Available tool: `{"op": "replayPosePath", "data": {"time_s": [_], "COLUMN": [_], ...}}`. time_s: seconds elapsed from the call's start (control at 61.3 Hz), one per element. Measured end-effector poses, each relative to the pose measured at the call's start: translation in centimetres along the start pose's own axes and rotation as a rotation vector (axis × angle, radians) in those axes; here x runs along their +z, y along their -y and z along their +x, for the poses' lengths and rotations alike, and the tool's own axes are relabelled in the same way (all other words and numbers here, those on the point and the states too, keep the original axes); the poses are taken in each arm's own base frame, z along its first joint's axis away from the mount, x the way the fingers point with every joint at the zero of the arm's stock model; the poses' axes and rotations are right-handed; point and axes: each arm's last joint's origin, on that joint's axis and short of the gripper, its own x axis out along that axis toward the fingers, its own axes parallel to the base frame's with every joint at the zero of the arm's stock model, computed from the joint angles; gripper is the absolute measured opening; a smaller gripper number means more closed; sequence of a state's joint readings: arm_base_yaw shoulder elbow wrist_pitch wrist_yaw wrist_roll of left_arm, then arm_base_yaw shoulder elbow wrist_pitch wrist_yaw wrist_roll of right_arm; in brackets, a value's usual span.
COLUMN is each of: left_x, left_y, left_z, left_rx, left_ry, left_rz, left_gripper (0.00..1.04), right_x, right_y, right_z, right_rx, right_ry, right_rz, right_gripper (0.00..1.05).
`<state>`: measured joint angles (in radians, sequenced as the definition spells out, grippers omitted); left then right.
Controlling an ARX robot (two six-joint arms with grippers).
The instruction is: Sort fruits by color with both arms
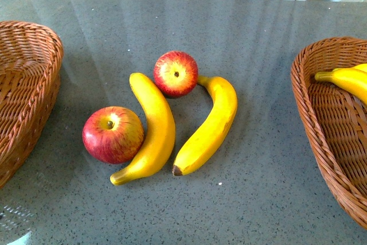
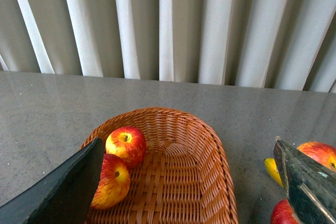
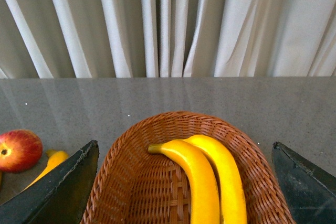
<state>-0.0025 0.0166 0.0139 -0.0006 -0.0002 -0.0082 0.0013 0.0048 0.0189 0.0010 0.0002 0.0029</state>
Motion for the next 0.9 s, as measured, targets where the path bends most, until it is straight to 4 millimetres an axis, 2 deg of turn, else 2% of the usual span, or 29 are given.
{"op": "replayPosePath", "data": {"time_s": [0.897], "left_x": [-0.04], "left_y": [0.01], "left_z": [0.02], "left_rx": [-0.004], "left_ry": [-0.011], "left_rz": [-0.009], "left_gripper": [0.96], "right_x": [0.0], "right_y": [0.0], "right_z": [0.0], "right_rx": [0.0], "right_ry": [0.0], "right_rz": [0.0], "right_gripper": [0.96]}}
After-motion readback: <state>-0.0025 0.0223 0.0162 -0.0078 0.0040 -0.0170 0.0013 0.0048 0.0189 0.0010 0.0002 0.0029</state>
